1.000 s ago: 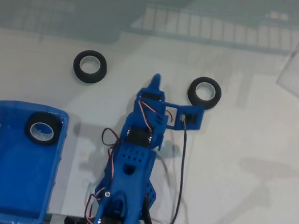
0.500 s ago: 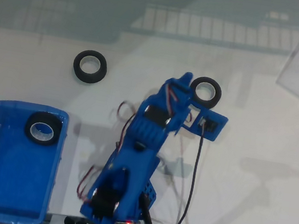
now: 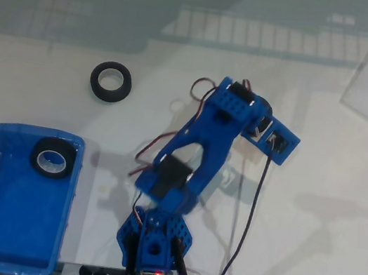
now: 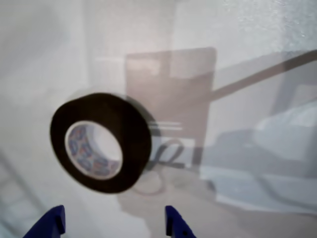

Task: Grasp all tape and put them in the bin.

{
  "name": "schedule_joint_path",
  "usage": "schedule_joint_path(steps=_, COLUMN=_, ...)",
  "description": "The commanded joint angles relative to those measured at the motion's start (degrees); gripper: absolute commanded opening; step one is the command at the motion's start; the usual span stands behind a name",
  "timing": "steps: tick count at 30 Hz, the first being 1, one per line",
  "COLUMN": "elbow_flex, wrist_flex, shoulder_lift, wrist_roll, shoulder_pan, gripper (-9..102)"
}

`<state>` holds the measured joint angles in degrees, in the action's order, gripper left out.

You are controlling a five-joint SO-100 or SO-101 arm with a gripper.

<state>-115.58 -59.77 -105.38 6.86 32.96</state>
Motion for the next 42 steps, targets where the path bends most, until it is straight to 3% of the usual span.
schedule_joint_path(steps=1, elbow_flex=6.24, wrist_flex=-0.70, shoulder_lift=5.10, wrist_roll=-1.23, shoulder_pan=0.44, gripper=26)
schedule_joint_path(steps=27, elbow_flex=27.95, wrist_flex=-10.90, shoulder_lift=32.08, wrist_roll=-2.81, shoulder_pan=1.32, gripper=22)
schedule_joint_path(steps=30, elbow_flex=29.97, wrist_flex=-11.43, shoulder_lift=33.93, wrist_roll=-2.64, shoulder_pan=1.67, gripper=16)
schedule_joint_path(steps=33, elbow_flex=30.67, wrist_flex=-11.43, shoulder_lift=34.54, wrist_roll=-2.55, shoulder_pan=1.93, gripper=0)
schedule_joint_path(steps=42, elbow_flex=30.23, wrist_flex=-11.51, shoulder_lift=32.78, wrist_roll=-2.37, shoulder_pan=1.14, gripper=0)
